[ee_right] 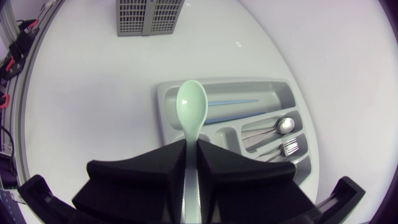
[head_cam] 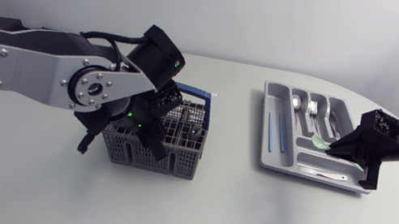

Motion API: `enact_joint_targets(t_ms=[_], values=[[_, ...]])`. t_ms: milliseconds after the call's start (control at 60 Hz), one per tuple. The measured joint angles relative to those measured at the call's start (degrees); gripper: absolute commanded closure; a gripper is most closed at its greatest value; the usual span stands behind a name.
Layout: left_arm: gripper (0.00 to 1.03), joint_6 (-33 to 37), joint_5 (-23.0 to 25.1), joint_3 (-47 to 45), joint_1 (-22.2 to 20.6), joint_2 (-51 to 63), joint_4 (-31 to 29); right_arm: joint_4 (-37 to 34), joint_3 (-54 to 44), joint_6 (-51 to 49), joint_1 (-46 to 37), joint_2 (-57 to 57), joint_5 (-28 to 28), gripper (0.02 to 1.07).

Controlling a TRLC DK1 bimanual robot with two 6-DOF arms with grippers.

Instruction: Unload the cutlery basket into the drawer organizer.

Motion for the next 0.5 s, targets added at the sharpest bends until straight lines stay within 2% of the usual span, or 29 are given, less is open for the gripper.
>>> enact_joint_targets(t_ms=[250,500], values=[[0.9,-1.07,-2.01,0.07,-0.63,0.37,0.24,4.55,1.36,-5.99,-0.72,9.22,6.16,1.01],[0.95,-1.64,-3.15,0.37,-1.07,0.72,0.44,8.02,2.51,-8.07,-0.87,14.53,8.9,1.01]])
